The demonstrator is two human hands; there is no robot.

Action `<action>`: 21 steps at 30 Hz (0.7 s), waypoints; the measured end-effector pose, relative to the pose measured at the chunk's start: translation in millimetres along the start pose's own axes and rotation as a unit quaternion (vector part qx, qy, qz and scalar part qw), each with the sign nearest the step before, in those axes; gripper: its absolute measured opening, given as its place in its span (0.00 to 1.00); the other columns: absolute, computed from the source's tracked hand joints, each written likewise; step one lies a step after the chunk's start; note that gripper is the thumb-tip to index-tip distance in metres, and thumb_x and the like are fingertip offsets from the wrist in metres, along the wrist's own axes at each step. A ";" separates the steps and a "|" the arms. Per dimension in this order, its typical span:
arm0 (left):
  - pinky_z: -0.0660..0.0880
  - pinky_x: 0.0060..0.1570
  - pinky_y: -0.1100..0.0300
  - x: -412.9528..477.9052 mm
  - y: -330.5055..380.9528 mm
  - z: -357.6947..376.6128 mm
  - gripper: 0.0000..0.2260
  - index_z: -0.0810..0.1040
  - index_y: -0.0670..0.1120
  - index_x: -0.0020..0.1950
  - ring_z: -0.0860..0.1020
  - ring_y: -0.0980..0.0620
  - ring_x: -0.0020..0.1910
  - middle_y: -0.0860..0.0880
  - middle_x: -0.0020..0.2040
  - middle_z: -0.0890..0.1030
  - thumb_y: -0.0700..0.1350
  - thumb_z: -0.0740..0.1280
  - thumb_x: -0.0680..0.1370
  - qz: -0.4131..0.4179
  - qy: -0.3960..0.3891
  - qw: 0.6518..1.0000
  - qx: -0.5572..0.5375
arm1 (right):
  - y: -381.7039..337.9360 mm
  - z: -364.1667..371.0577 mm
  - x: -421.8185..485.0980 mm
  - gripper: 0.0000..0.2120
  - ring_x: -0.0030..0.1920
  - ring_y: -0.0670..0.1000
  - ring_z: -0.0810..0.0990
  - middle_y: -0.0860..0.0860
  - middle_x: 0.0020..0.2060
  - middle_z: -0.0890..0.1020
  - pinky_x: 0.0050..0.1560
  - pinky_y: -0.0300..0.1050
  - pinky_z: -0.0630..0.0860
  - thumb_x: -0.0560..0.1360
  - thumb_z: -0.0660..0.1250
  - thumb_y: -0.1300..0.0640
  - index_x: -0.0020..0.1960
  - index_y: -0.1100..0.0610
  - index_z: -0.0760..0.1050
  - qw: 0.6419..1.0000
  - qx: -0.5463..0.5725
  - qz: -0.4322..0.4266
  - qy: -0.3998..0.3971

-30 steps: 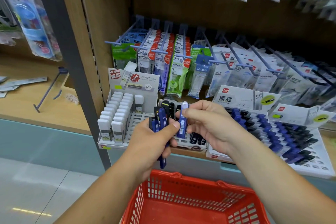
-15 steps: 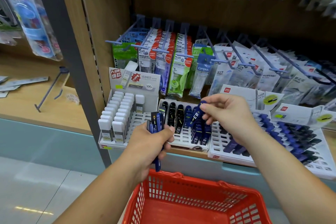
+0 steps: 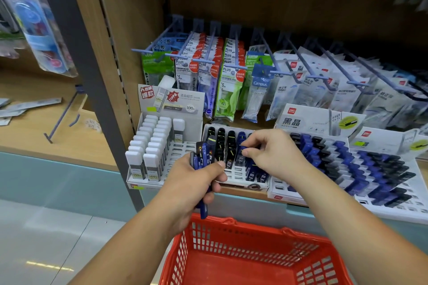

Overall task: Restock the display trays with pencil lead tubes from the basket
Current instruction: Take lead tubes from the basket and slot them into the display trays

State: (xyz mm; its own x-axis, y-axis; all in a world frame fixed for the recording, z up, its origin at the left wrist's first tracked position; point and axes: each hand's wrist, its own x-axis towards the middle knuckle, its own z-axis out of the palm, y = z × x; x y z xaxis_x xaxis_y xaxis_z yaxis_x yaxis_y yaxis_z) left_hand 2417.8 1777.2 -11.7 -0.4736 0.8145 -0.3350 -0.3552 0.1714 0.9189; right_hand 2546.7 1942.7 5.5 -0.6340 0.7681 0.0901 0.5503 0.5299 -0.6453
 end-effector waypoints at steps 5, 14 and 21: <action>0.66 0.27 0.58 -3.6 2.5 -3.0 0.14 0.76 0.37 0.59 0.75 0.50 0.32 0.40 0.42 0.85 0.44 0.73 0.80 0.009 -0.009 1.000 0.002 | 1.5 5.5 -0.3 0.11 0.34 0.37 0.76 0.39 0.37 0.83 0.46 0.45 0.78 0.75 0.76 0.56 0.49 0.40 0.80 1.000 -0.012 -0.008 0.024; 0.67 0.28 0.58 -17.1 10.0 -8.9 0.14 0.77 0.38 0.57 0.77 0.50 0.33 0.38 0.45 0.86 0.42 0.77 0.76 0.027 -0.012 1.000 0.011 | -2.2 4.0 -4.6 0.09 0.51 0.47 0.77 0.41 0.49 0.74 0.53 0.52 0.78 0.79 0.70 0.48 0.58 0.43 0.83 0.987 -0.154 -0.034 0.007; 0.67 0.28 0.58 -25.3 11.7 -15.8 0.11 0.79 0.40 0.54 0.76 0.50 0.32 0.42 0.39 0.84 0.42 0.76 0.77 0.027 0.010 0.999 0.021 | -13.3 3.2 -6.3 0.07 0.48 0.44 0.78 0.37 0.44 0.81 0.52 0.47 0.77 0.78 0.71 0.51 0.46 0.39 0.78 0.993 -0.114 -0.021 0.012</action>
State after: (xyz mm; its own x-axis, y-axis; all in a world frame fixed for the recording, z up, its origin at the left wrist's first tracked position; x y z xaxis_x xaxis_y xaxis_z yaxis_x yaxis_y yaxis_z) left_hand 2412.8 1749.8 4.2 -0.5073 0.8121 -0.2883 -0.2944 0.1511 0.9437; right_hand 2541.6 1929.6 11.1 -0.6473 0.7506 0.1325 0.6344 0.6270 -0.4521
